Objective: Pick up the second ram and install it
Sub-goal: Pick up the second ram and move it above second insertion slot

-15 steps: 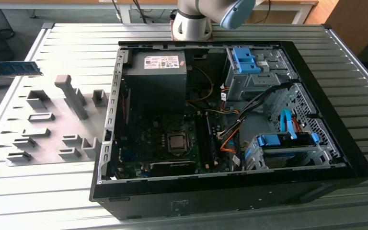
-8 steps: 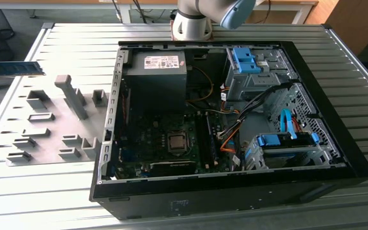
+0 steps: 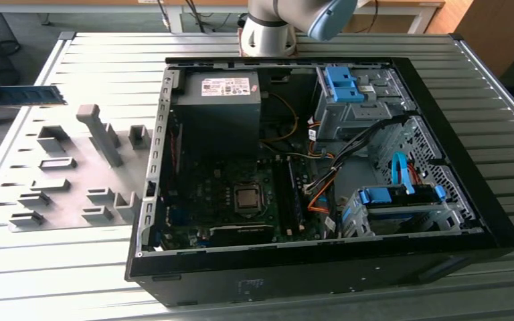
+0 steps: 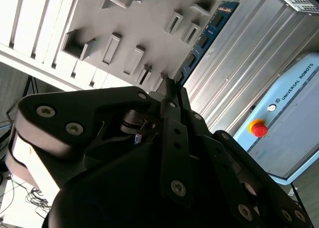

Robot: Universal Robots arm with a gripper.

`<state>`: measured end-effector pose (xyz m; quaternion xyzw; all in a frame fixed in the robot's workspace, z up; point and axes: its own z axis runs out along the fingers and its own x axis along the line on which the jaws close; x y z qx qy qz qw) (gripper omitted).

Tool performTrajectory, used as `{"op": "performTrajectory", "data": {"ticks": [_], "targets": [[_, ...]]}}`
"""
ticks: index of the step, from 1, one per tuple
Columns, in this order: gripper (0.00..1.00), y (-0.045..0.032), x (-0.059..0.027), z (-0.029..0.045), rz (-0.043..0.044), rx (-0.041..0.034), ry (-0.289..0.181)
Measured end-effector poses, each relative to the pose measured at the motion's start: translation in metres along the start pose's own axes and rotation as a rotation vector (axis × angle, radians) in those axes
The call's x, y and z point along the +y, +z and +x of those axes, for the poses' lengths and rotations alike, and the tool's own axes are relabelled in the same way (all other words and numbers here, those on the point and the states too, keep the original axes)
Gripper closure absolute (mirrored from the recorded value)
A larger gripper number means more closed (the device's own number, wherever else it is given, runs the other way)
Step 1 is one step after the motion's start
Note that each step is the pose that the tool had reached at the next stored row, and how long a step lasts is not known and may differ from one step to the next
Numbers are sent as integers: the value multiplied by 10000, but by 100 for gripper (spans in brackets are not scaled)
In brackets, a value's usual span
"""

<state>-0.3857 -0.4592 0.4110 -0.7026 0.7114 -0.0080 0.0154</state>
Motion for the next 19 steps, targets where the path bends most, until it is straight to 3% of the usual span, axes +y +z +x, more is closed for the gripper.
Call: {"op": "performTrajectory", "data": {"ticks": [19], "targets": [[86, 3, -95, -2, -1, 0, 1]]}}
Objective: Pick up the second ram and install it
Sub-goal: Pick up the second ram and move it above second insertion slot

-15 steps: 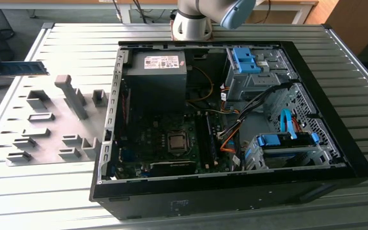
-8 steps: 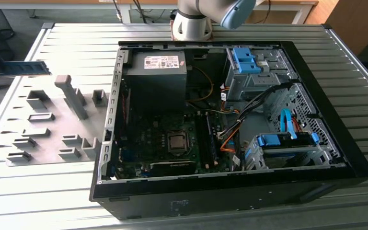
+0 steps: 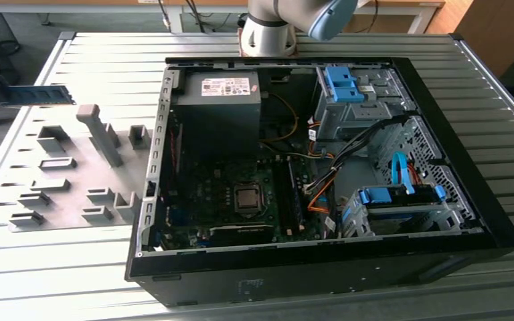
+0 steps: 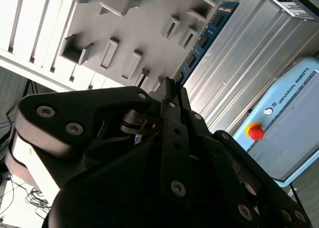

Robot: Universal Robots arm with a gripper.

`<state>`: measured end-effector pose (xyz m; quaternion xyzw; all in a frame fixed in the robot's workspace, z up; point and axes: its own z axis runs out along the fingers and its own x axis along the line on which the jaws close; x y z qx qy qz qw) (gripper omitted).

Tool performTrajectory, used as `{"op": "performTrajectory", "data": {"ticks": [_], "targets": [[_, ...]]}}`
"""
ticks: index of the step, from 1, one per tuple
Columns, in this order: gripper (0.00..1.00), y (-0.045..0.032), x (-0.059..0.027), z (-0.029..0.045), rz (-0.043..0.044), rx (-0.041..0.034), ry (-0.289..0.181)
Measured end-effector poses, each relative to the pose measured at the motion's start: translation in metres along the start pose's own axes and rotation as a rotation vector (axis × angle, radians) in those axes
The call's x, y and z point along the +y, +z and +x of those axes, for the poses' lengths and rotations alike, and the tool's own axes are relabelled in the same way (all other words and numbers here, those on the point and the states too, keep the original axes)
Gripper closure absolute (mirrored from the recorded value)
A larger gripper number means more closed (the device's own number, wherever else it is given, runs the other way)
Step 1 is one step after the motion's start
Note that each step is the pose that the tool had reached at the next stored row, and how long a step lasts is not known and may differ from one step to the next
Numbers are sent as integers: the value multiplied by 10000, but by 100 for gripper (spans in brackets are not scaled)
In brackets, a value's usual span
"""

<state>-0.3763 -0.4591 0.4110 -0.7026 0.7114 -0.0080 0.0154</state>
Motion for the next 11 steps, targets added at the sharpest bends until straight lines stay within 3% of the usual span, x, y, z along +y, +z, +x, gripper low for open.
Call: {"op": "performTrajectory", "data": {"ticks": [11], "targets": [[86, 2, -51, -1, 1, -1, 0]]}}
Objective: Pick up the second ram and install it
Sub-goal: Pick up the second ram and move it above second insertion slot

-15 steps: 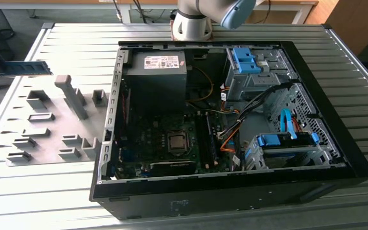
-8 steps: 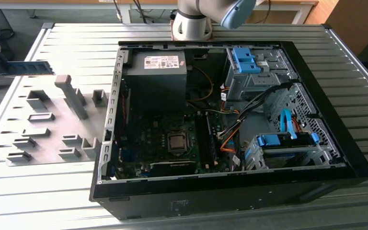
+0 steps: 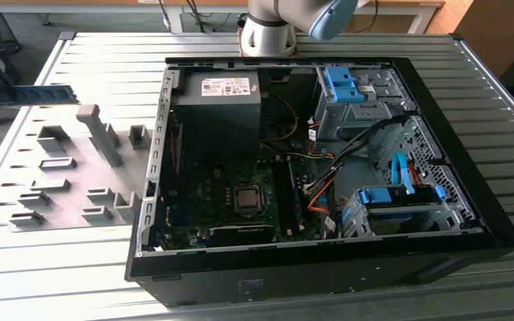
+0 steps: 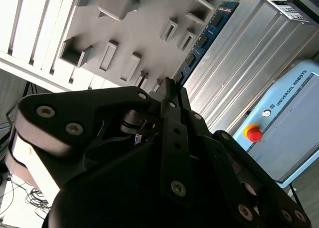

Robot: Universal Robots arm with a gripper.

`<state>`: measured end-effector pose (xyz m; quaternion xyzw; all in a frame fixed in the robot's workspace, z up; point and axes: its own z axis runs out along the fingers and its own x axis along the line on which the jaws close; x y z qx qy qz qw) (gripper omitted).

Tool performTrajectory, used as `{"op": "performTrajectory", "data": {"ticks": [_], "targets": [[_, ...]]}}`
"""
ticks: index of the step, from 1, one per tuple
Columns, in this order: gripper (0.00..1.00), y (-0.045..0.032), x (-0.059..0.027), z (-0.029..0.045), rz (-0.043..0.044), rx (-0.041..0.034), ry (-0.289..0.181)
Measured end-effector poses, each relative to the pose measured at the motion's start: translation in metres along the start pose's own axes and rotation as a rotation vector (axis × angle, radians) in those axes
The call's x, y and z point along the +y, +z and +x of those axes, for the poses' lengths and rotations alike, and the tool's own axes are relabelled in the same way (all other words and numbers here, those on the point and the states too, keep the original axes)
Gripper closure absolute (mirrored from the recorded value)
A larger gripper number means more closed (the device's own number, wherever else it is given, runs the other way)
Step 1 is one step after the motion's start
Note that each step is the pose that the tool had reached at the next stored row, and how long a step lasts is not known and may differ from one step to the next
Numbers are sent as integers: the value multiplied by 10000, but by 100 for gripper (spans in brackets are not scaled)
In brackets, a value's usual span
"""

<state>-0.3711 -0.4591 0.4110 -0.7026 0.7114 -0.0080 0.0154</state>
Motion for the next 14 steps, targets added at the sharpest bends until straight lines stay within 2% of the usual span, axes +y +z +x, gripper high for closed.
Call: {"op": "performTrajectory", "data": {"ticks": [14], "targets": [[86, 3, -69, -1, 0, 0, 0]]}}
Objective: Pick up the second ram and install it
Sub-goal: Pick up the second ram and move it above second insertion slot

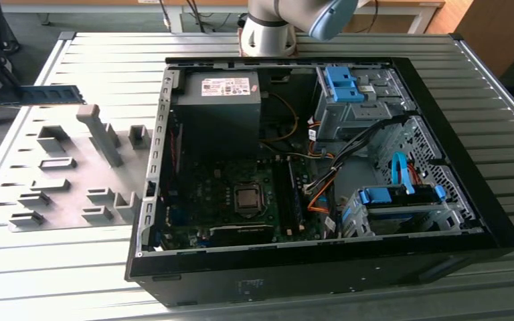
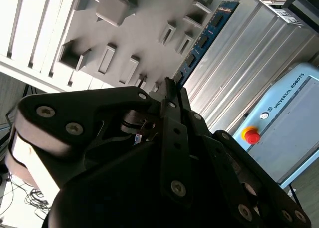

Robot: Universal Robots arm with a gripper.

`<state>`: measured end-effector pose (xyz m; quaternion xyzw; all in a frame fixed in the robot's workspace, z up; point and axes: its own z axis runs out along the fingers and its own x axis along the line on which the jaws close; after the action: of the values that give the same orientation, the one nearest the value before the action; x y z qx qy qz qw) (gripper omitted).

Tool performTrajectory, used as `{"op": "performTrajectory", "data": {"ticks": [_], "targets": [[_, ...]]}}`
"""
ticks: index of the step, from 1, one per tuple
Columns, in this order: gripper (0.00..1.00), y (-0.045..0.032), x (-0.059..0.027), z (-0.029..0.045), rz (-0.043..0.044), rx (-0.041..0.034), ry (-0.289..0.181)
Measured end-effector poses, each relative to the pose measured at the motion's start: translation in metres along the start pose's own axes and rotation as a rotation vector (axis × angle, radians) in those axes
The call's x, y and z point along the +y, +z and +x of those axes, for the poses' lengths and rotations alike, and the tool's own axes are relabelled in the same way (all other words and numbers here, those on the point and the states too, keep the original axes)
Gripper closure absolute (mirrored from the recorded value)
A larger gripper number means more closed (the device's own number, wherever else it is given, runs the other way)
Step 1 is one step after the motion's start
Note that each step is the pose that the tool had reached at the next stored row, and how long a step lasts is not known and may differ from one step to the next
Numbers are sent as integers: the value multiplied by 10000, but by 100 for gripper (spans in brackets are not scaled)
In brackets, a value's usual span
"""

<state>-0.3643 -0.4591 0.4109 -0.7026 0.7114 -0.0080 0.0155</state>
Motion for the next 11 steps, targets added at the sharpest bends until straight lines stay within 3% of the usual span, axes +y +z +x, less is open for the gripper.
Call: {"op": "performTrajectory", "data": {"ticks": [11], "targets": [[86, 2, -58, -1, 0, 0, -1]]}}
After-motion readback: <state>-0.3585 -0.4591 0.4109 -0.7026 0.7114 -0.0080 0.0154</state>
